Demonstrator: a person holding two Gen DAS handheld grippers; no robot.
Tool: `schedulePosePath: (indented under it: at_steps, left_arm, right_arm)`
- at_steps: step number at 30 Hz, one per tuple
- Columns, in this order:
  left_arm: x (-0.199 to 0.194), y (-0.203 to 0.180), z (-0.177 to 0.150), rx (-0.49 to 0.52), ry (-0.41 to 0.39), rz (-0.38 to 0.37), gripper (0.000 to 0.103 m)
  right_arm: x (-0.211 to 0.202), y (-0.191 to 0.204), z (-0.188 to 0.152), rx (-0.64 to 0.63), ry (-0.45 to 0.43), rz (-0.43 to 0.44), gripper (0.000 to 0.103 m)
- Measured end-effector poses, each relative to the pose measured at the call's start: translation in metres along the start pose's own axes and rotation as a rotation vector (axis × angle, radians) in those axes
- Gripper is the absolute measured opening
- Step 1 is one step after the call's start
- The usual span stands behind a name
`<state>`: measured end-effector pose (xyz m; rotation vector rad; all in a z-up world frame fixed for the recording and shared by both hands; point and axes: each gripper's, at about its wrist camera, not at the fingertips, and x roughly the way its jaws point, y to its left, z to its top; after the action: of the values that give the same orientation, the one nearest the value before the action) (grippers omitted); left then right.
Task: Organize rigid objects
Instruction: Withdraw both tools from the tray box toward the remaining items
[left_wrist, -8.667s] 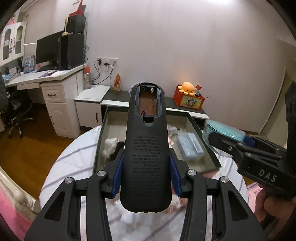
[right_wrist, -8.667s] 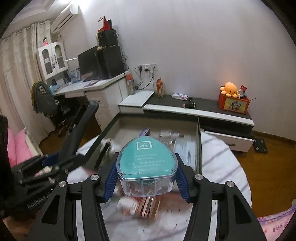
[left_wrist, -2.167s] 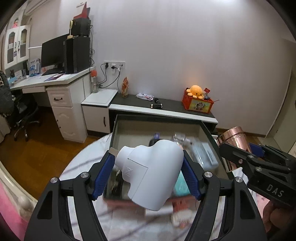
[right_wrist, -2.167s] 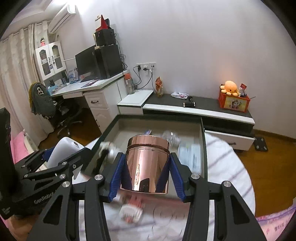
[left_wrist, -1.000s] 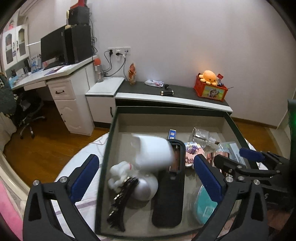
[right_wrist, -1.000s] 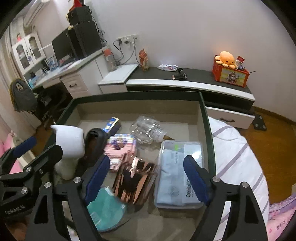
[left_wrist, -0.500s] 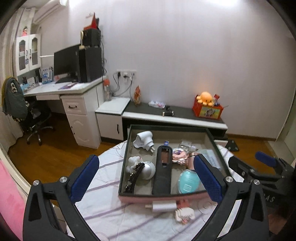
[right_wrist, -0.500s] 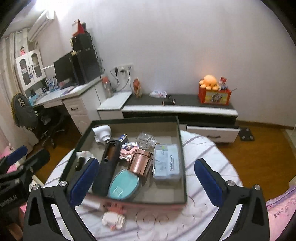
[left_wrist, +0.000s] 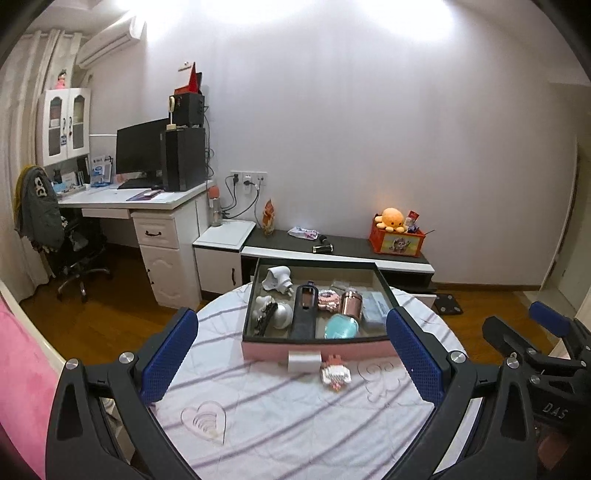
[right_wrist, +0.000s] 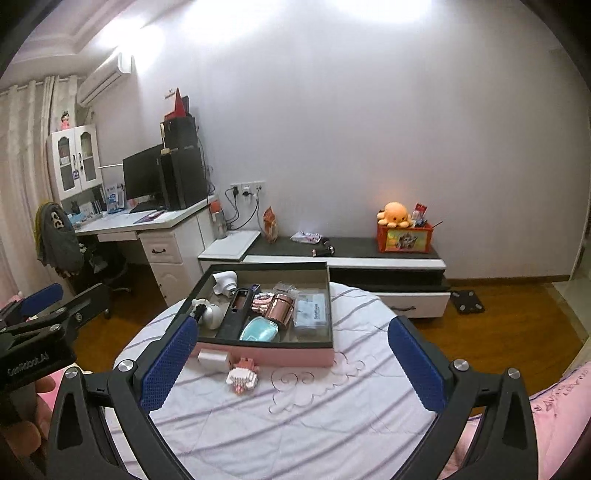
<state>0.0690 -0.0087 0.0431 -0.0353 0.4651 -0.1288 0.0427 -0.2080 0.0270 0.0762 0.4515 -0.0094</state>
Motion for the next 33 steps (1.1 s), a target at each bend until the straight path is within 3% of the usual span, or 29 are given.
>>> schedulePosePath:
  at_steps: [6, 14, 33]
  left_arm:
    - [-0.031, -0.005, -0.019, 0.007, -0.010, 0.005, 0.103]
    - [-0.041, -0.015, -0.031, 0.037, 0.004, -0.011, 0.103]
    - [-0.032, -0.011, -0.035, 0.019, 0.021, -0.014, 0.103]
  right_arm:
    - [-0.034, 0.002, -0.019, 0.009, -0.029, -0.010, 0.103]
    - [-0.051, 0.000, -0.027, 0.012, -0.042, -0.024, 0.103]
    - [-0.045, 0.005, -0.029, -0.005, -0.022, -0.019, 0.103]
